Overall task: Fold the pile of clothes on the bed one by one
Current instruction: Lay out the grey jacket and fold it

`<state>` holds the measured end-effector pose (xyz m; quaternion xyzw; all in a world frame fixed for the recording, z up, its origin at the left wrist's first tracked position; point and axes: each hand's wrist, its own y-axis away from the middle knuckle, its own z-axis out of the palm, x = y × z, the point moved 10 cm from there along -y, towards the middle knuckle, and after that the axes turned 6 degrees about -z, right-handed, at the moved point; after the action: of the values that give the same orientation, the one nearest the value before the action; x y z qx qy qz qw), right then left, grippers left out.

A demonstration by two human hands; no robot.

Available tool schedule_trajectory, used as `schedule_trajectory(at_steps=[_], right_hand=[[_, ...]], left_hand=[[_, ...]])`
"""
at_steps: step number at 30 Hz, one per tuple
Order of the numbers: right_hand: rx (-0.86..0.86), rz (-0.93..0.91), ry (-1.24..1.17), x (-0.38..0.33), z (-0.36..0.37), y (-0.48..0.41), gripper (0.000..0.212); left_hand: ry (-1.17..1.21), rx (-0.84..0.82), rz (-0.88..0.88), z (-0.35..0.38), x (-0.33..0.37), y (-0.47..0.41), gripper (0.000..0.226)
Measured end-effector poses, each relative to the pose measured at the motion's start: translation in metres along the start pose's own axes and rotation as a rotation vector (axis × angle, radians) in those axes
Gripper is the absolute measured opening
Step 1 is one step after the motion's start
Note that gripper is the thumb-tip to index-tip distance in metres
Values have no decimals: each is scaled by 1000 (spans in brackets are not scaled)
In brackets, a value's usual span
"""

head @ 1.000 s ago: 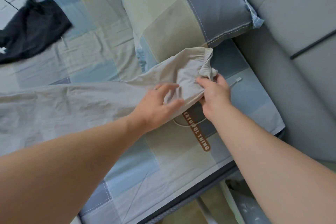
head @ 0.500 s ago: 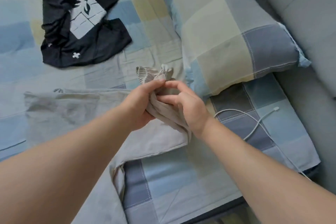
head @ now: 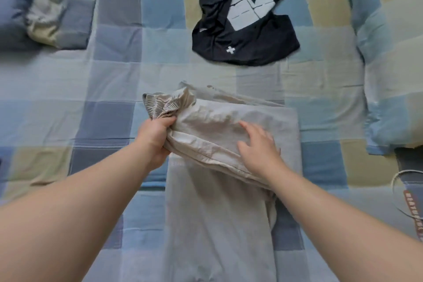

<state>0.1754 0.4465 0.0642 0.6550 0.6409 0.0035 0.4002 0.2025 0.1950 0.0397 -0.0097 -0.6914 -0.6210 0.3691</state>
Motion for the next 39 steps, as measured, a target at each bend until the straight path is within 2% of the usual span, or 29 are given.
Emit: schedule_trajectory(at_steps=[4,8,11,13,16,19,22,25,27,28,30,31,32,35,37,39], right_hand=[[-141,8,134,-32,69,-11,59],[-233,-52,133,-36,120,-31,58],[-278,-75,42,-36,138,-37,52],[-252,-33,-143,-32,135,-36,48],[-146,19,-330,-22,109,-33,42],[-96,58,-452,-10,76,-24,38],[-43,102,-495,13,39,-15,35],[37,28,-272,34,6,-11,36],[145,-89,-65,35,-12,-8,41],[214,-164,1,29,-18,-6,45],[285,-272,87,13,-16,-8,56],[272,-299,131,6,-7,-14,60],[240,-319,187,-1,6,-23,62],[165,-338,361,-10,46,-58,66],[159,-309,422,2,71,-83,69],[183,-293,474,20,96,-102,70]], left_hand=[[-20,140,35,-96,13,-29,27],[-112,290,54,-148,16,-44,14],[-373,424,161,-160,26,-42,16],[-591,484,262,-147,35,-33,13],[-769,467,438,-106,48,-13,18],[-872,351,583,-44,51,11,33],[-989,188,622,26,32,26,40],[-1274,-2,451,76,-17,14,49],[-1409,2,404,86,-33,8,55],[-1462,76,490,86,-27,9,51],[-1516,227,780,87,-9,15,44],[-1541,226,857,85,-9,9,47],[-1596,181,862,80,-14,-4,53],[-1776,49,734,60,-43,-56,67],[-1778,65,745,50,-58,-80,72],[-1736,152,833,45,-71,-97,75]])
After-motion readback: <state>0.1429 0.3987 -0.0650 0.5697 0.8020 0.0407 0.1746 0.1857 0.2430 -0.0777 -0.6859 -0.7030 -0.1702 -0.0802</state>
